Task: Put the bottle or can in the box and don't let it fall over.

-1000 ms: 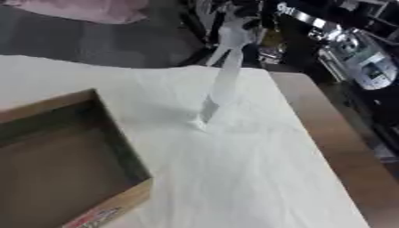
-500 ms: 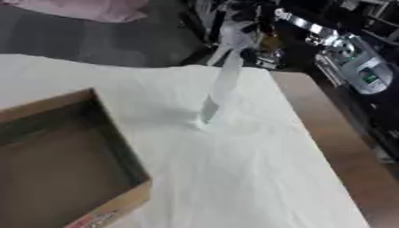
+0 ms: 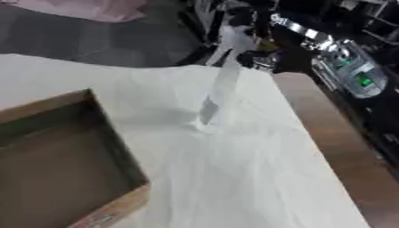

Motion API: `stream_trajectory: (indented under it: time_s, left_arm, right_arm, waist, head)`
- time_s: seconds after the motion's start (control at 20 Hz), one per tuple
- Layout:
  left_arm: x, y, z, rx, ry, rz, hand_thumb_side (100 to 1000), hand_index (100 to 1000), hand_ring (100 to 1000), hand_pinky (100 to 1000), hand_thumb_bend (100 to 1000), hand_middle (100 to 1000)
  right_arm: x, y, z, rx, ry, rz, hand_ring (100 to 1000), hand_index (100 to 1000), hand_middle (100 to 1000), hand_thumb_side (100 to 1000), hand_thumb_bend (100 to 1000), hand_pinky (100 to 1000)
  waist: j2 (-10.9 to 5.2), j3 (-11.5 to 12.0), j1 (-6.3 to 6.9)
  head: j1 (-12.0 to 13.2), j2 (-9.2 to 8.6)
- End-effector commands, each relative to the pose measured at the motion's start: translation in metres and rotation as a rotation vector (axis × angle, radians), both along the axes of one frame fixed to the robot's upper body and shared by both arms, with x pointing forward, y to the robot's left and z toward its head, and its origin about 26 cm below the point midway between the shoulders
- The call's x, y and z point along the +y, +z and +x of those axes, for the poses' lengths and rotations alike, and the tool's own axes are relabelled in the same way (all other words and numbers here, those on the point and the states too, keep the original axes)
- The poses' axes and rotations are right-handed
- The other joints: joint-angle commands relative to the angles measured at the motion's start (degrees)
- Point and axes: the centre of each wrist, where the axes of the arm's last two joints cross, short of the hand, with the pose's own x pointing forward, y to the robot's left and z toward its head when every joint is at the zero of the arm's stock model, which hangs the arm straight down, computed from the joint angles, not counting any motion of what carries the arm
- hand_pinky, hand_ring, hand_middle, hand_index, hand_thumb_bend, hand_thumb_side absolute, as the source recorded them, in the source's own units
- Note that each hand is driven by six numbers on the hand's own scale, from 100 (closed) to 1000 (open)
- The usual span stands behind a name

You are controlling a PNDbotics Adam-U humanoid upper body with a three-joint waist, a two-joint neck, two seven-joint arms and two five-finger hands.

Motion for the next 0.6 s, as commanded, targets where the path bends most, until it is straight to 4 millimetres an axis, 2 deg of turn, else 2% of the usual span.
stream_trajectory:
  time_s: [0.05, 0.6]
  left_arm:
    - [-0.0002, 0.0089, -0.0024, -0.033, 0.0, 0.021, 774, 817, 440, 651, 100, 668]
    - [-0.0008, 0.0097, -0.0019, -0.035, 0.002, 0.025, 775, 814, 438, 652, 101, 668]
  right_arm:
    - [-0.0027, 0.0161, -0.0074, -0.037, -0.011, 0.003, 963, 853, 999, 322, 353, 892]
    - [0.0014, 0.013, -0.005, -0.025, -0.012, 0.039, 941, 842, 982, 306, 373, 882]
  waist:
    - [-0.76, 0.07, 0.16]
    - [-0.1, 0.4, -0.42]
  head:
    - [-0.38, -0.89]
    - [-0.71, -0.81]
